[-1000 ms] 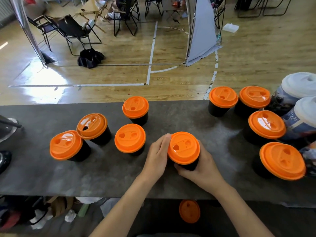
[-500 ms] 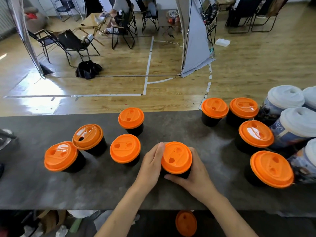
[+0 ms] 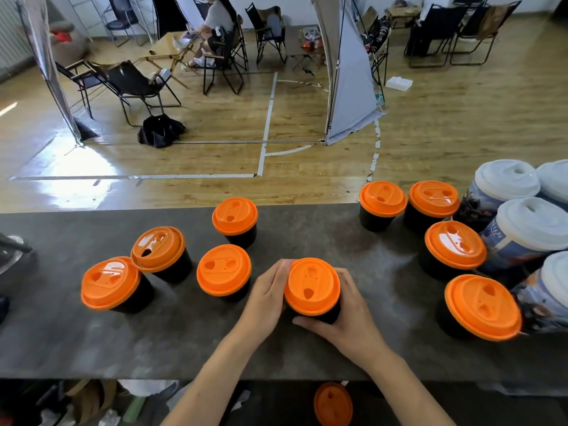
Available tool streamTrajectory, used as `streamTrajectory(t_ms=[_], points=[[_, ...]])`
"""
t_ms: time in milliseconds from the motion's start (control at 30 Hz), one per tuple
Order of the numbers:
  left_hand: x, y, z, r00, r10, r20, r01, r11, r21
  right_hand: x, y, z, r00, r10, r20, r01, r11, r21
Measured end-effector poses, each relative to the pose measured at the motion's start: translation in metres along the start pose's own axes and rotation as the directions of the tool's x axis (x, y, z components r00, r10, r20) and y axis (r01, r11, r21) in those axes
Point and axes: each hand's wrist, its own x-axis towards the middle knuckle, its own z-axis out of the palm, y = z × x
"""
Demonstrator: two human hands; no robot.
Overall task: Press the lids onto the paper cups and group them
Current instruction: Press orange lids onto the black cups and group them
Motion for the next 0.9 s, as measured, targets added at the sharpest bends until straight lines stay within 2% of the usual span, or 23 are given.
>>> streamTrajectory(t_ms=[133,200,267,367,567,767,900], points=[[-0.007,-0.011,0.007,0.989,0.041,-0.139,-0.041,0.999,0.004,0.001,0.000,0.000,1.000,0.000,-0.016,0.000,1.000,-0.012],[-0.007,-0.013,0.008,0.993,0.018,-0.120,-0.014,0.999,0.034,0.001,0.002,0.000,1.000,0.006,-0.018,-0.006,1.000,0.002],[-0.004,-0.011,0.006,0.999,-0.006,-0.045,0.008,0.999,0.042,0.000,0.003,0.000,1.000,0.015,-0.018,-0.015,1.000,0.013],[-0.003,-0.009,0.003,1.000,0.014,0.007,-0.014,0.999,0.039,0.000,0.002,0.001,1.000,0.027,0.001,-0.027,1.000,0.007],[-0.015,-0.012,0.005,0.998,0.008,-0.063,-0.005,0.999,0.051,0.001,-0.004,0.000,1.000,0.015,0.018,-0.015,1.000,0.000],[0.008,0.003,-0.002,0.999,-0.040,0.031,0.038,0.997,0.062,-0.001,0.003,-0.001,1.000,0.024,0.018,-0.024,1.000,-0.010],[-0.003,-0.003,0.005,0.997,-0.021,-0.081,0.028,0.996,0.090,-0.001,0.000,0.001,1.000,0.014,0.018,-0.014,1.000,-0.011]])
